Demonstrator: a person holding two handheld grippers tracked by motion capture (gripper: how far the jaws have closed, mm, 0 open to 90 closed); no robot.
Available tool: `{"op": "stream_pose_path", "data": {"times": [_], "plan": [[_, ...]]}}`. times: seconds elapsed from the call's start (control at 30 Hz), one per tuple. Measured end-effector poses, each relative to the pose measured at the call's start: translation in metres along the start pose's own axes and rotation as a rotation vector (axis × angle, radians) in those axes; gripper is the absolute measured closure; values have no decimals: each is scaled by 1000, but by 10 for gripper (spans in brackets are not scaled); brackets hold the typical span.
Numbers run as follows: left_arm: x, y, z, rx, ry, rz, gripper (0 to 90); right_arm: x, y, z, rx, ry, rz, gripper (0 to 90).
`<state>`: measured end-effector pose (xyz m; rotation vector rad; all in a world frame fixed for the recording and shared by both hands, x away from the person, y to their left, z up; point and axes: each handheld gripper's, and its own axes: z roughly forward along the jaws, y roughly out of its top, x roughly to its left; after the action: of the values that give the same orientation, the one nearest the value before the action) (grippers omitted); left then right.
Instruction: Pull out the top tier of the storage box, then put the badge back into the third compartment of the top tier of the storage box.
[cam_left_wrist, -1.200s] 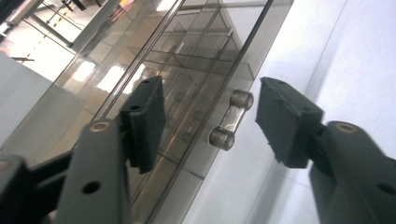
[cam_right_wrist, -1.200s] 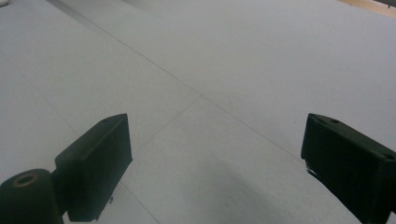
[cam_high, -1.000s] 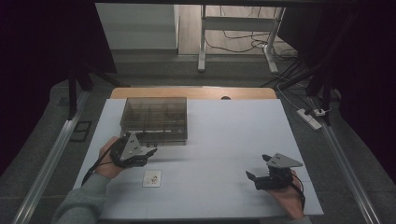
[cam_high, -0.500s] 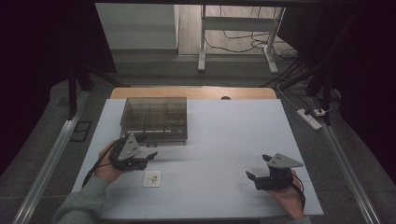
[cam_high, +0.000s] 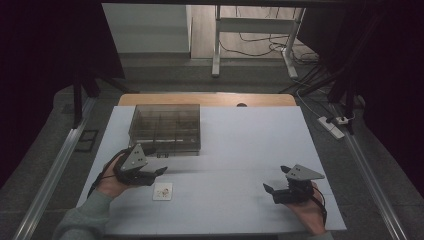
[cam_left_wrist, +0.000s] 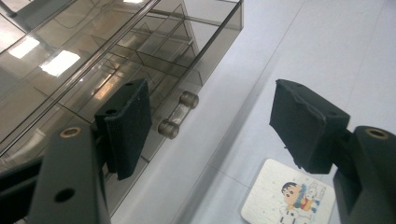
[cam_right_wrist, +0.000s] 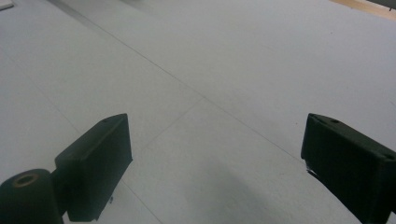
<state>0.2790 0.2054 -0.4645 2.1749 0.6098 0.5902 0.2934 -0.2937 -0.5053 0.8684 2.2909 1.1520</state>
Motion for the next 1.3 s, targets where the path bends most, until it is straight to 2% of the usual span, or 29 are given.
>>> {"op": "stream_pose_path", "data": {"times": [0.1, 0.37, 0.63, 0.9, 1.3], "plan": [[0, 1, -2, 15, -32, 0, 283, 0, 0, 0, 1, 3, 0, 82], [-2, 4, -2, 43, -73, 27, 267, 0, 0, 0, 0, 2, 1, 82], [-4, 5, 1, 81, -134, 38, 263, 1, 0, 0, 0, 1, -1, 82], [-9, 4, 9, 124, -176, 52, 251, 0, 0, 1, 1, 3, -3, 82], [-11, -5, 27, 227, -225, 60, 222, 1, 0, 1, 2, 5, -4, 82]]}}
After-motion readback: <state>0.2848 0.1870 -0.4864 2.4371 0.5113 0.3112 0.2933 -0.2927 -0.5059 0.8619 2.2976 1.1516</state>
